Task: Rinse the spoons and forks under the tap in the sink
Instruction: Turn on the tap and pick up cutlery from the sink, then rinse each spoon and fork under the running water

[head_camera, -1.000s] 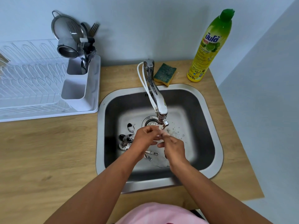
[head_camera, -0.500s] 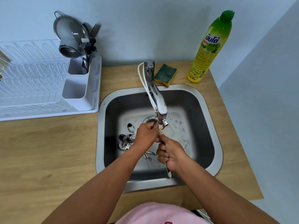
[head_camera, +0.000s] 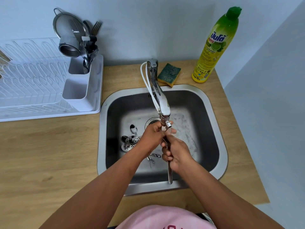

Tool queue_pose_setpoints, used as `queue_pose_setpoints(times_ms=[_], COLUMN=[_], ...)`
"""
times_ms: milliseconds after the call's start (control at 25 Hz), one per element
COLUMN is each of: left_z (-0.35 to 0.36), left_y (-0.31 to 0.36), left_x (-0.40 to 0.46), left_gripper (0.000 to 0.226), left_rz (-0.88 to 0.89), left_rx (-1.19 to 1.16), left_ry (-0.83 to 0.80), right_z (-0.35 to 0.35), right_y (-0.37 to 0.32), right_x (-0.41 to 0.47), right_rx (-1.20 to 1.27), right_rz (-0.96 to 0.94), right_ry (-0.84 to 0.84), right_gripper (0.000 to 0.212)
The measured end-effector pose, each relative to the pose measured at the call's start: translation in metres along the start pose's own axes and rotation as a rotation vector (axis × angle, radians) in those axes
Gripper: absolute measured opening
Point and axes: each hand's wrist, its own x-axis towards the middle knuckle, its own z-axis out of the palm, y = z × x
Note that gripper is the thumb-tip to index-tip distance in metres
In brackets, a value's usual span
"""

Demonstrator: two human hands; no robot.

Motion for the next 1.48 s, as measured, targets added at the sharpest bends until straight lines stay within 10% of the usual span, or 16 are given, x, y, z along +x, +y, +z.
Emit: queue_pose_setpoints(times_ms=[280, 680, 1040, 1240, 1480], left_z=[-0.005, -0.020, -0.029, -0.031, -0.054], left_y=[-0.005, -0.060, -0.058, -0.067, -0.065], left_x=[-0.003, 0.008, 0.075, 0.083, 0.074], left_gripper=[0.020, 0.023, 0.043, 0.024, 0.031], left_rz=[0.090, -0.530, -0.666, -0.656, -0.627], left_rx=[0.002, -0.472, -0.742, -0.397, 0.420], left_ry=[0.165, 0.445, 0.589, 0.794, 0.847], right_z=[0.000, 0.005, -0.018, -0.031, -0.029], right_y=[-0.003, -0.013, -0.010, -0.010, 0.000], right_x=[0.000, 0.004, 0.023, 0.053, 0.055], right_rx=[0.017, -0.209, -0.320, -0.488, -0.448], right_rz=[-0.080, -0.218, -0.247, -0.241, -0.216], right_ry=[-0.061, -0.138, -0.143, 0.100, -0.090], right_gripper=[0.007, 0.012, 0.020, 0.015, 0.017])
